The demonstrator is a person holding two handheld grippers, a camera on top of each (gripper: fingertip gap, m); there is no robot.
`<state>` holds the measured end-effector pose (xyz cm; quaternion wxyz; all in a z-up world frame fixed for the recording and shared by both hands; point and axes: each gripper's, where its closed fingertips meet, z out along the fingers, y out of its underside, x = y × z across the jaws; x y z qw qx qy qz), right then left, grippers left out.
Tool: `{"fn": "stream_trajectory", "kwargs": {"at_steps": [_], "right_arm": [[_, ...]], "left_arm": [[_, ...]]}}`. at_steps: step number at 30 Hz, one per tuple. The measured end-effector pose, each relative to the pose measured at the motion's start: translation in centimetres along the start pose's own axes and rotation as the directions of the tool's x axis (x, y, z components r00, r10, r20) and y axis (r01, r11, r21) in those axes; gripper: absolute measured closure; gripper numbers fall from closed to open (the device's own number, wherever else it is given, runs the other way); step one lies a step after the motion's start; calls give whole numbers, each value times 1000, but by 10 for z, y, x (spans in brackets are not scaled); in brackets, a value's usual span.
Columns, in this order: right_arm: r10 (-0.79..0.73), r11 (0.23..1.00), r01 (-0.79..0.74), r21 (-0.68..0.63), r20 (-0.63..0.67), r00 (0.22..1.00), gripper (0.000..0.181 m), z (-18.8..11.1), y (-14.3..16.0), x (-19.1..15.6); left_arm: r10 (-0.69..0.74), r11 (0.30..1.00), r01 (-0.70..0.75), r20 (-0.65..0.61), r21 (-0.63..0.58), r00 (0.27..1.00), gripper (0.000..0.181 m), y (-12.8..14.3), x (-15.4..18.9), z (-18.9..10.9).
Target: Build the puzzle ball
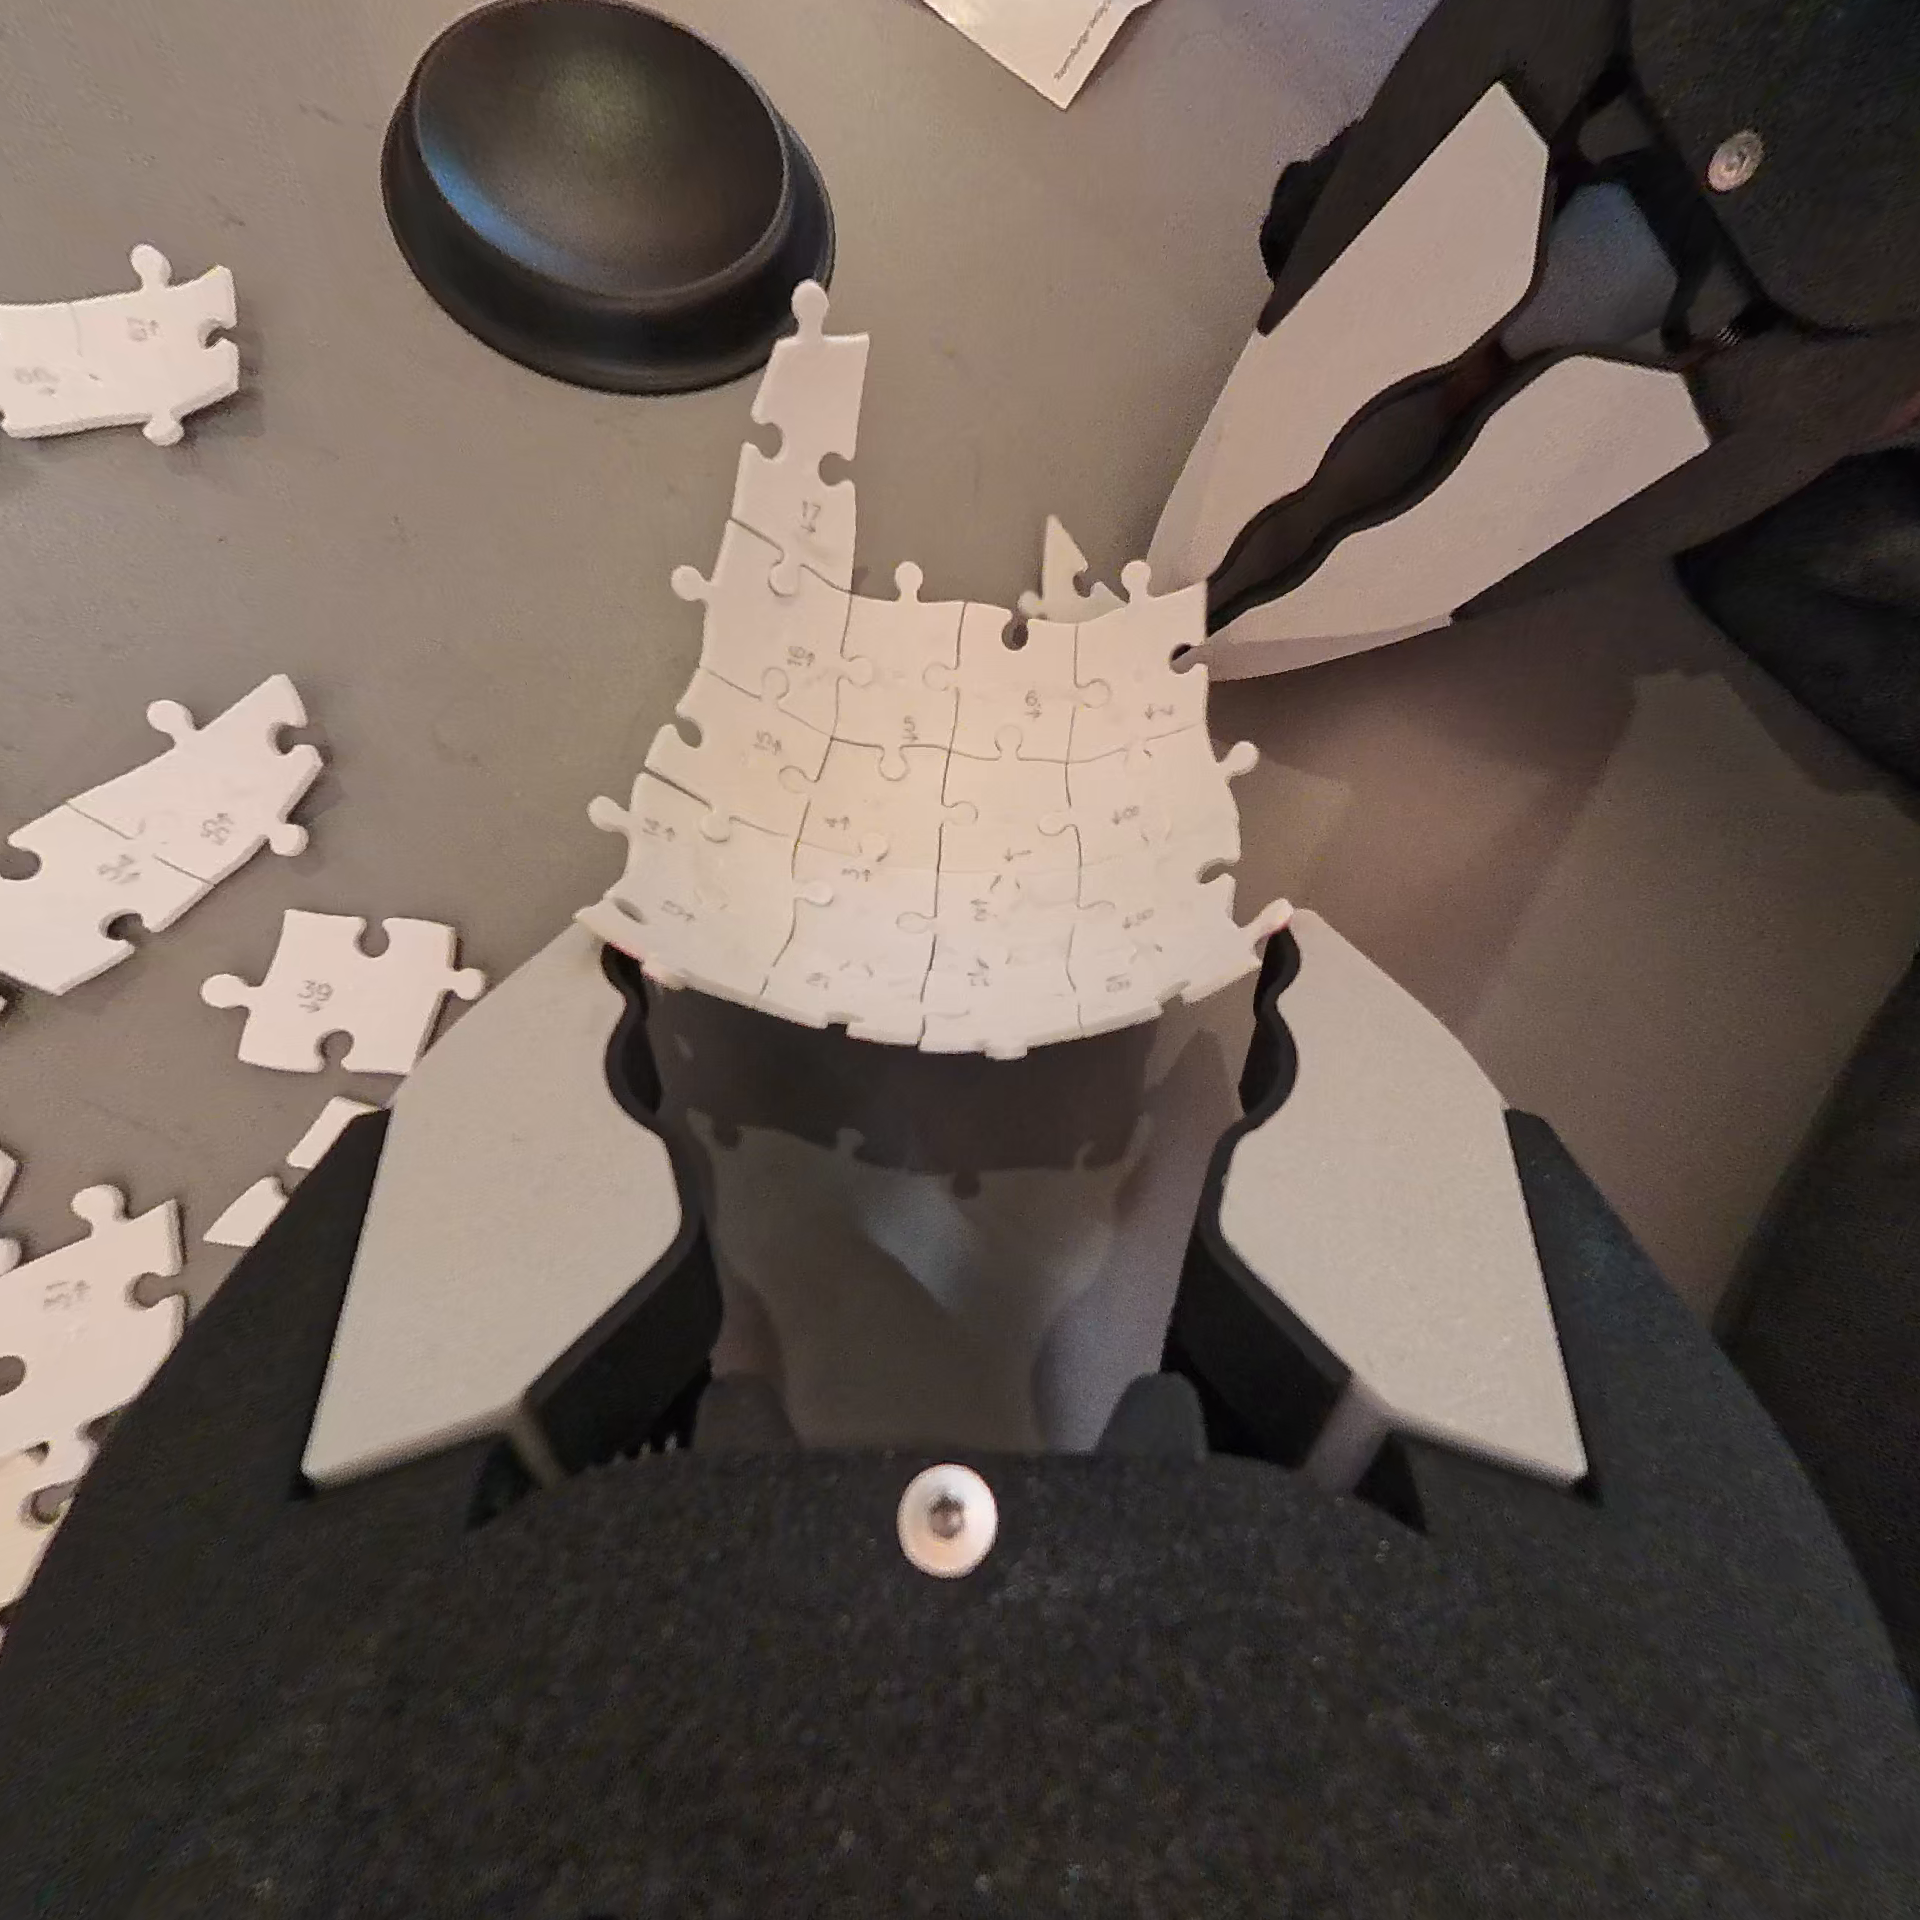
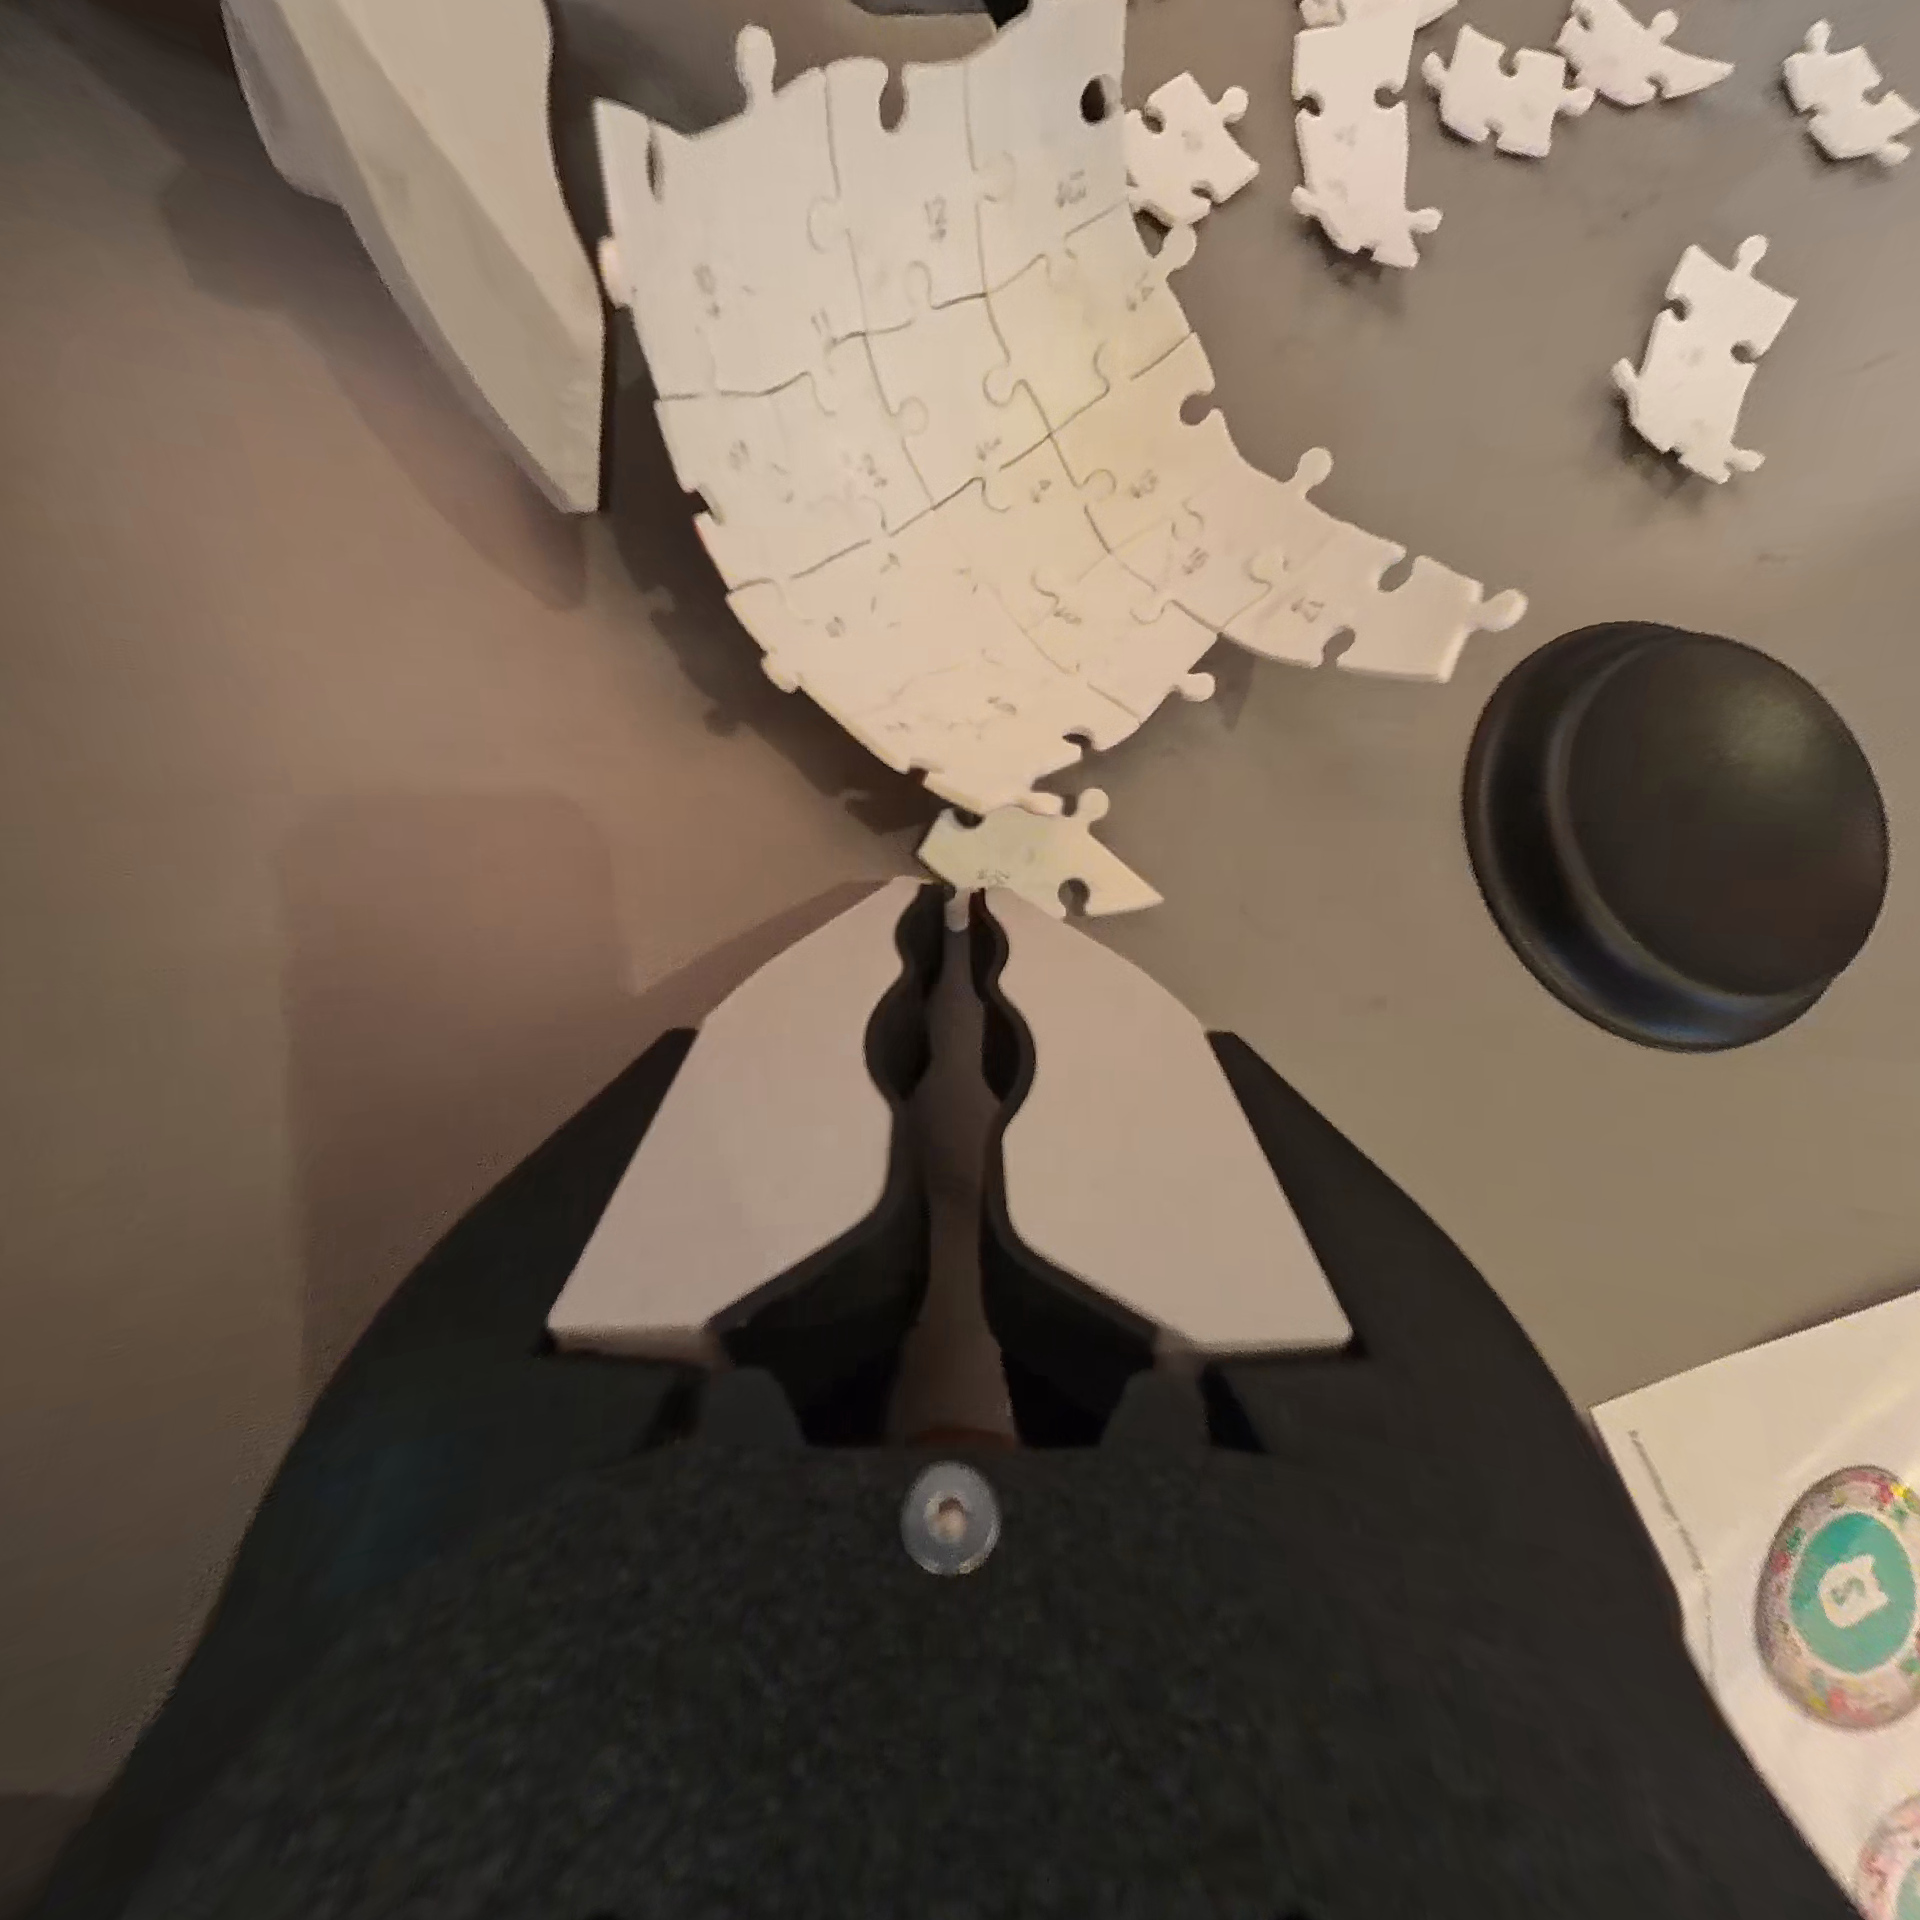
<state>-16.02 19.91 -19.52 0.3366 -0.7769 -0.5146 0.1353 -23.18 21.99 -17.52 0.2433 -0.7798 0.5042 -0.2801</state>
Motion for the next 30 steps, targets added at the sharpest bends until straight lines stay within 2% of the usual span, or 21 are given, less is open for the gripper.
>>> {"fn": "stream_trajectory", "kwargs": {"at_steps": [6, 10, 15, 17, 19, 21, 23, 26, 28, 30], "right_arm": [[32, 999, -32, -9, -30, 999, 177, -2, 3, 2], [41, 999, -42, -13, -70, 997, 178, -14, 3, 8], [3, 999, -9, -47, -115, 993, 181, -41, -19, 28], [-25, 995, 17, -95, -78, 997, 181, -39, -33, 29], [-99, 984, 83, -158, -97, 990, 181, -30, -42, 36], [-166, 962, 134, -238, -120, 979, 181, -23, -37, 46], [-139, 962, 100, -254, -143, 980, 181, -27, -27, 53], [53, 994, -56, -98, -33, 998, 180, -44, -28, 25], [111, 994, -111, -1, 83, 990, 172, -56, -33, -14], [135, 990, -142, 24, 195, 971, 163, -61, -35, -63]], "left_arm": [[4, 1000, -4, 1, -1, 1000, 71, 0, 1, 0], [4, 1000, -4, 2, 3, 1000, 71, -1, 1, 0], [6, 1000, -6, 4, 4, 1000, 71, -2, 2, -1], [9, 1000, -9, 6, 3, 1000, 71, -2, 2, 0], [9, 1000, -9, 7, 5, 1000, 71, -3, 3, 0], [9, 1000, -9, 4, 3, 1000, 71, -4, 4, 1], [9, 1000, -9, 6, 0, 1000, 71, -3, 3, 1], [8, 1000, -8, 4, 2, 1000, 72, -2, 3, 1], [5, 1000, -5, 1, 2, 1000, 72, -2, 2, 1], [7, 1000, -7, 0, 2, 1000, 72, -2, 2, 1]]}}
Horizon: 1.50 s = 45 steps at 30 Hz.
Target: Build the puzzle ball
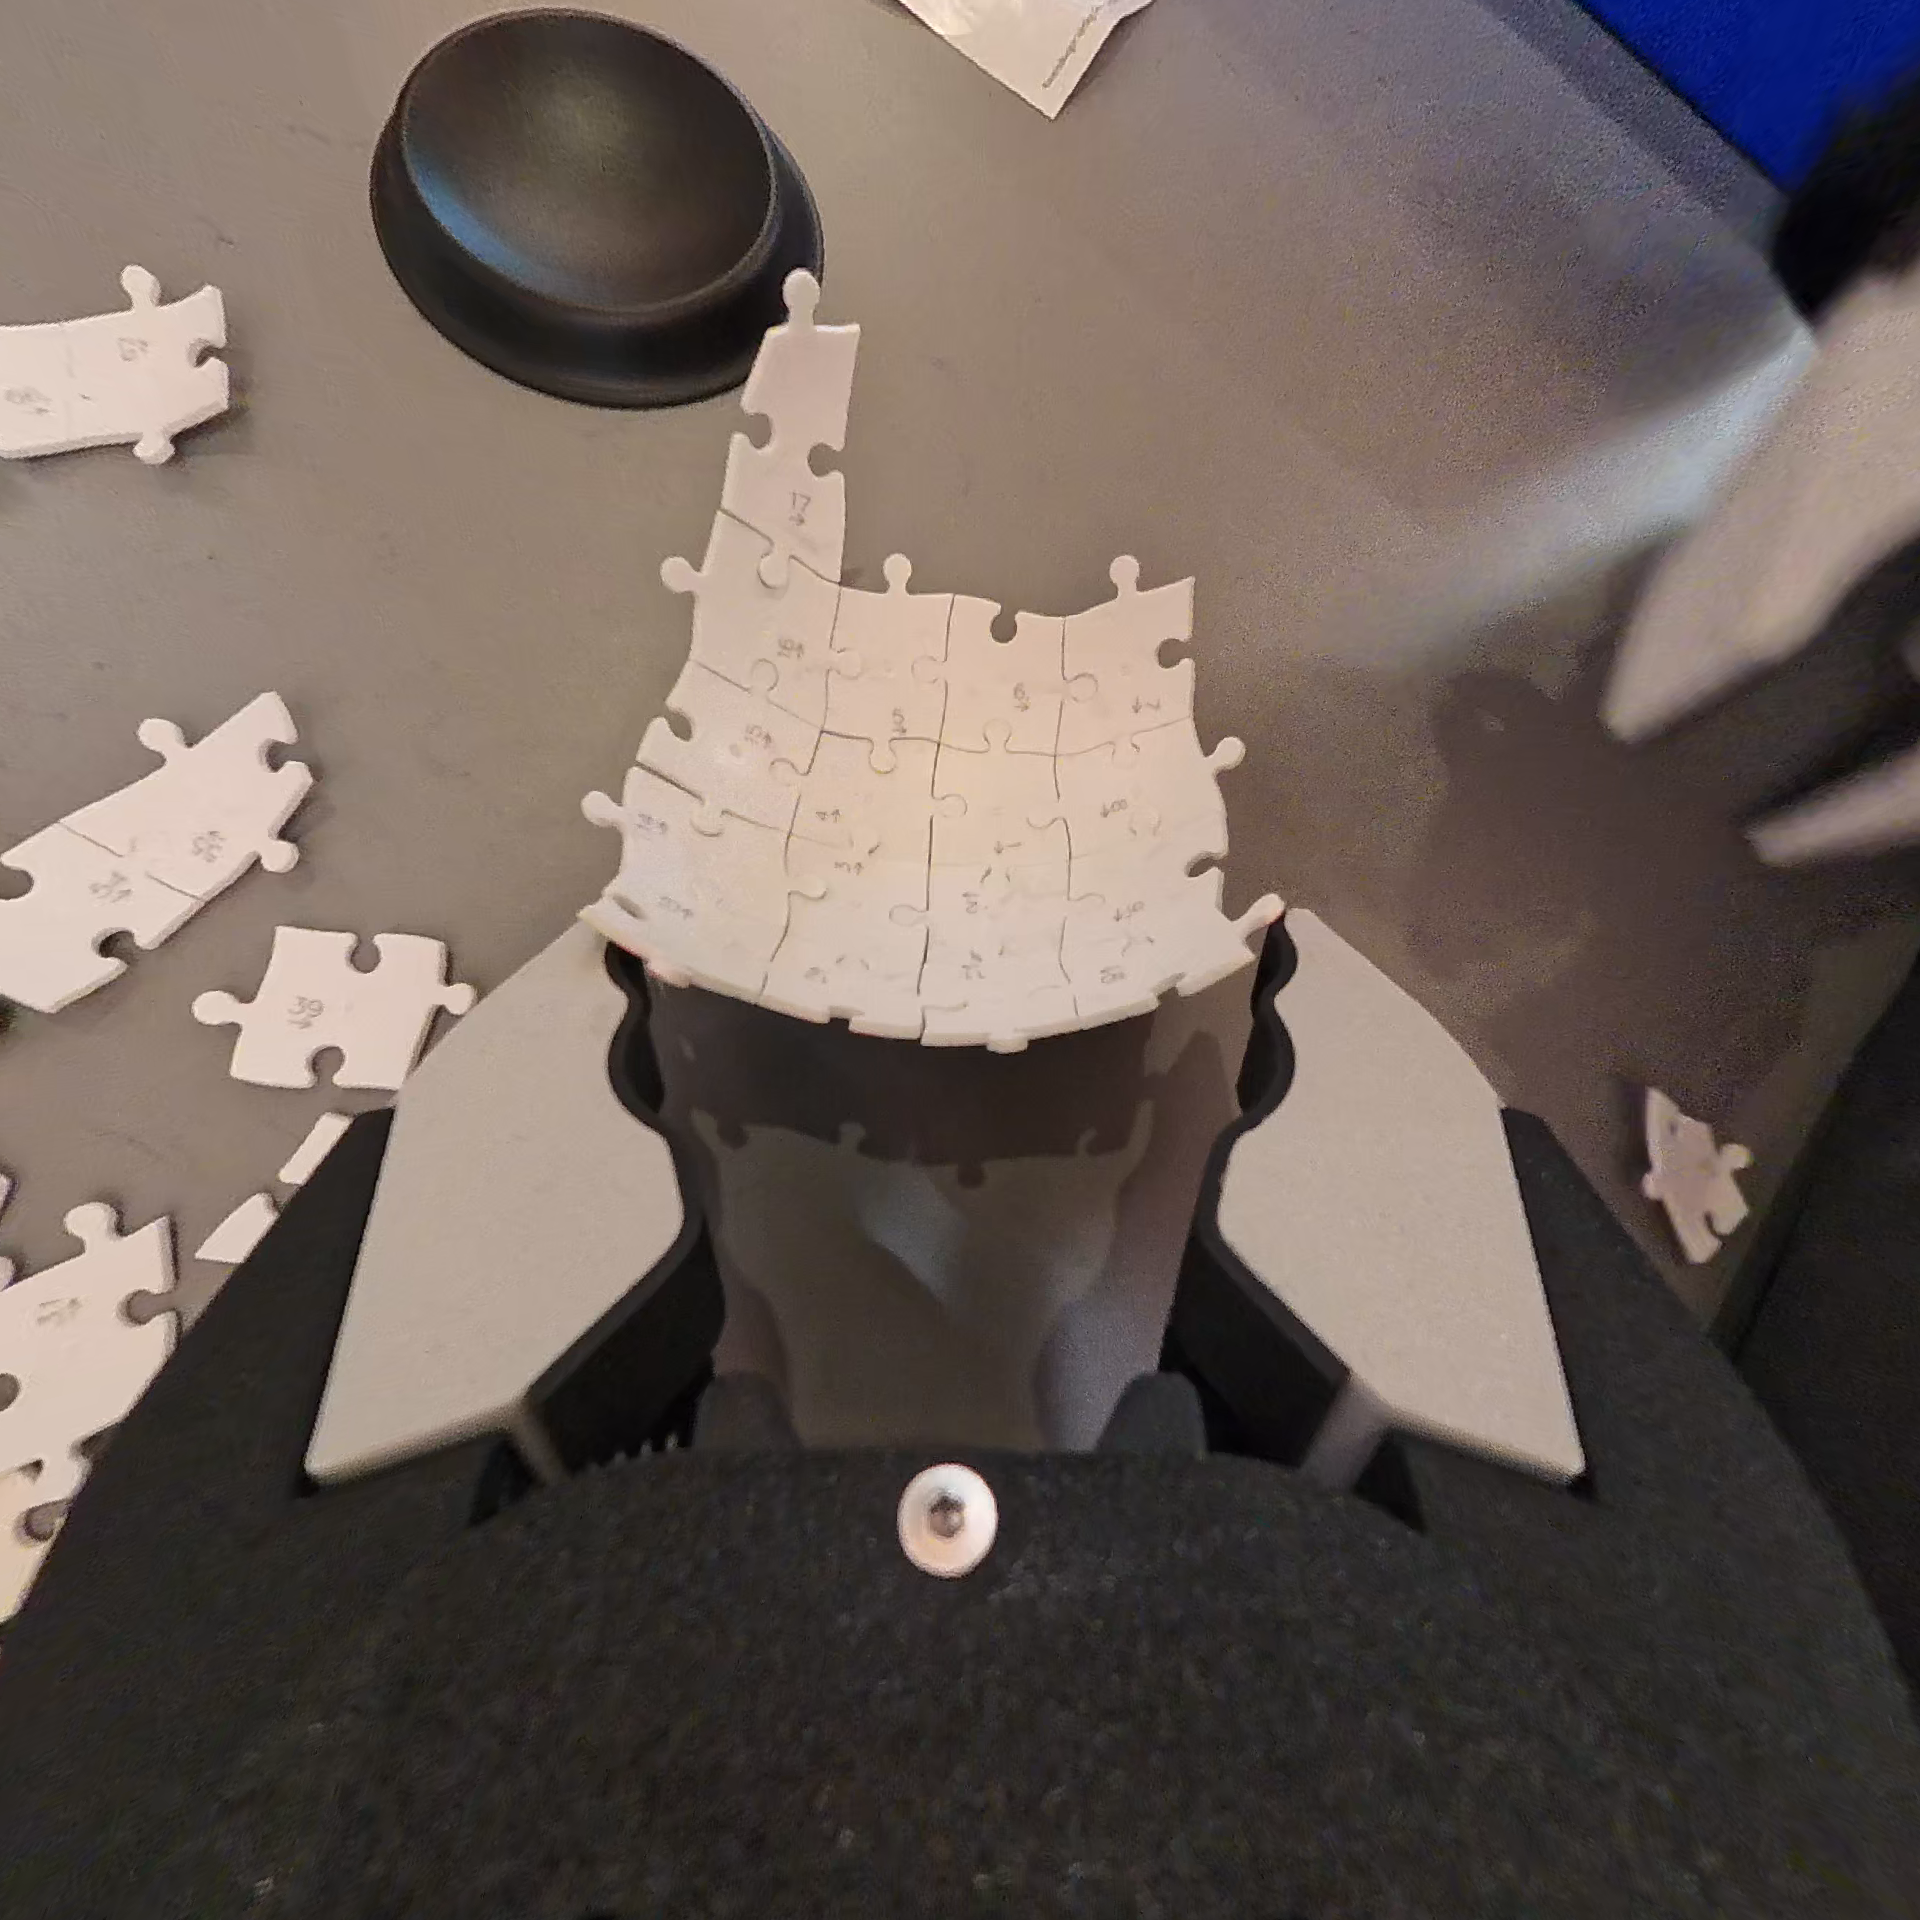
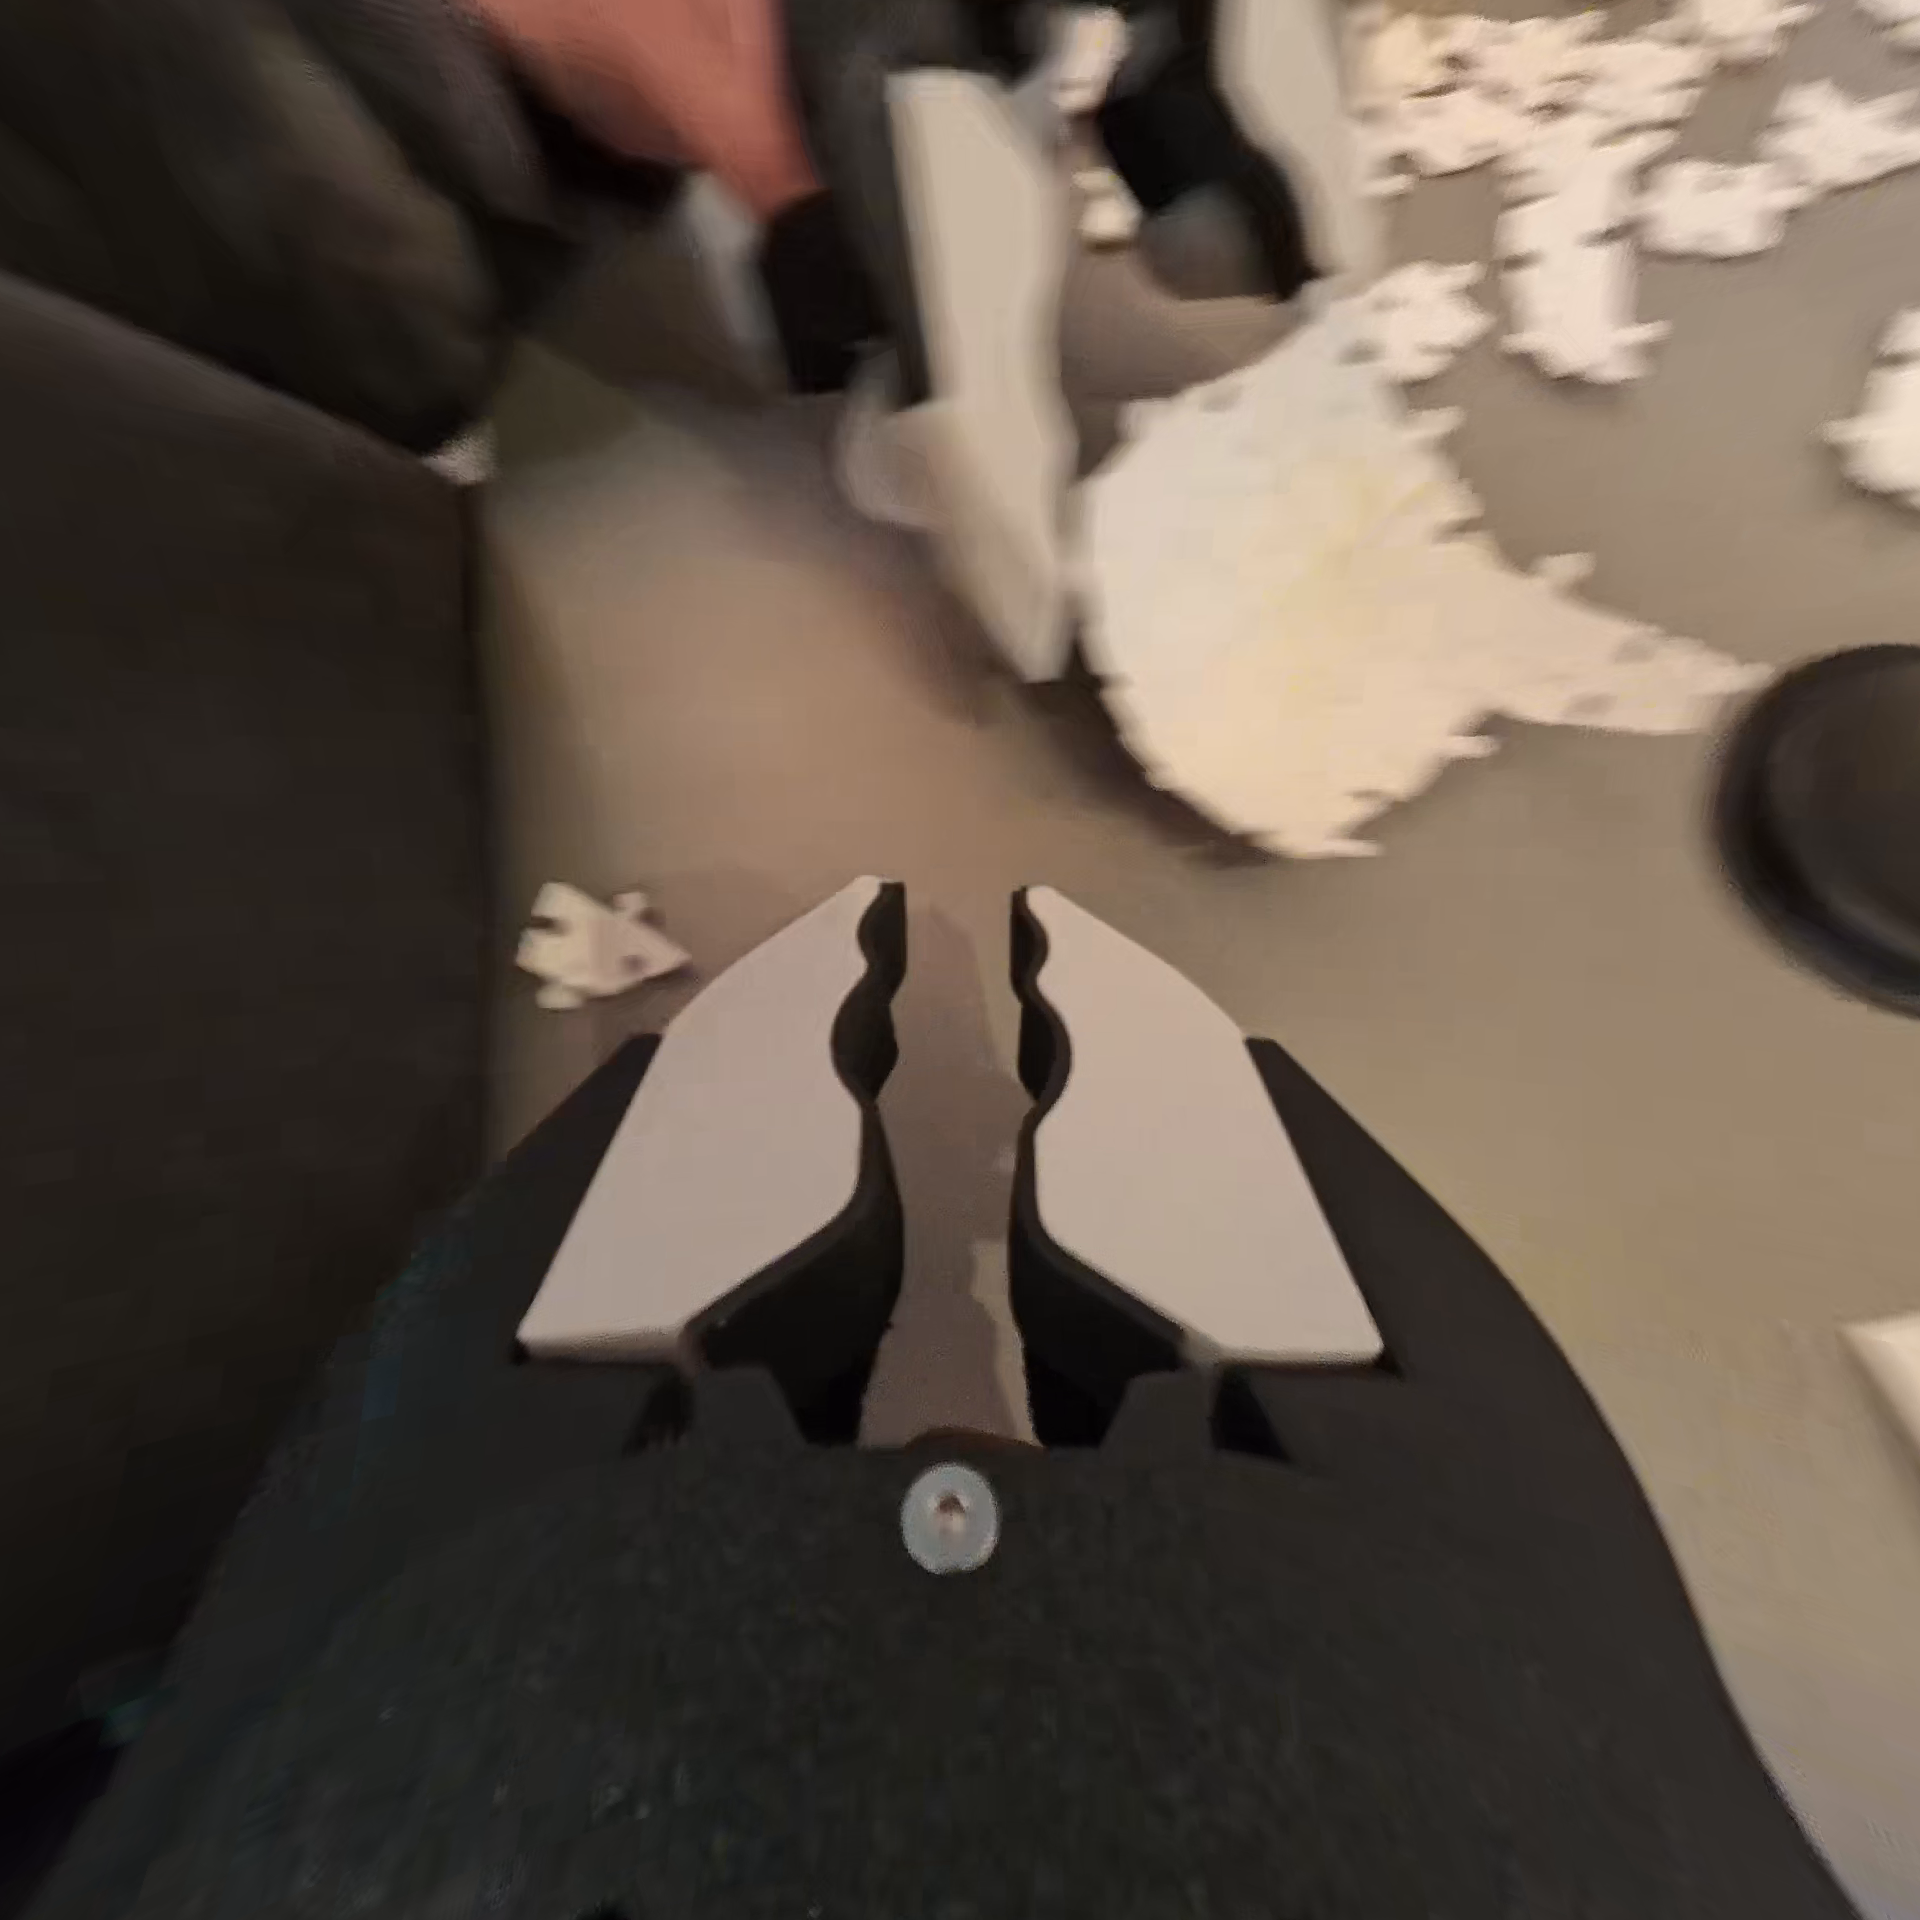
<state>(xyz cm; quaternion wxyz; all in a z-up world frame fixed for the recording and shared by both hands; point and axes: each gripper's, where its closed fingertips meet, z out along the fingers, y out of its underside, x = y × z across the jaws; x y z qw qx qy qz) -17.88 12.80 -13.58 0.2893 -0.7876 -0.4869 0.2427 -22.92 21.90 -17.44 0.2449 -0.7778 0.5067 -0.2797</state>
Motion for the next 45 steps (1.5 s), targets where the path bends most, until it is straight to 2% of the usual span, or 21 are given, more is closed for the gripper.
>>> {"fn": "stream_trajectory", "kwargs": {"at_steps": [2, 4, 7, 10, 13, 18, 20, 27, 34, 38, 45], "right_arm": [[8, 1000, -8, -23, 24, 1000, 158, 11, 11, -39], [2, 1000, -2, 2, -30, 1000, 158, 20, 16, -65], [50, 994, -42, 98, -77, 996, 159, 25, 14, -92], [111, 991, -102, 86, -113, 987, 154, 30, 26, -105], [133, 991, -127, 39, -213, 968, 153, 34, 41, -107], [246, 969, -225, 103, -301, 921, 147, 43, 40, -116], [234, 972, -219, 82, -331, 914, 147, 52, 45, -115], [217, 976, -198, 88, -387, 896, 150, 50, 48, -105], [211, 977, -207, 57, -423, 881, 150, 37, 55, -85], [233, 972, -218, 88, -468, 852, 154, 26, 53, -80], [259, 962, -263, 67, -521, 814, 158, 38, 58, -83]], "left_arm": [[3, 1000, -3, 2, -1, 1000, 72, 0, 0, 0], [-1, 1000, 1, 3, -1, 1000, 72, 0, 0, 0], [-5, 1000, 5, 1, 1, 1000, 72, 0, 1, -1], [-7, 1000, 8, -5, 12, 1000, 73, -2, 2, -2], [-9, 1000, 9, -7, 22, 1000, 73, -4, 3, -4], [3, 1000, -3, 8, 24, 1000, 73, -5, 3, -6], [9, 1000, -10, 13, 17, 1000, 73, -4, 3, -6], [29, 1000, -29, 19, 0, 999, 73, -5, 0, -2], [-5, 1000, 5, -38, -2, 999, 73, -6, 2, -2], [-36, 999, 36, -69, -9, 997, 82, -3, 2, -3], [-50, 999, 50, -76, -12, 996, 82, 1, 0, -5]]}}
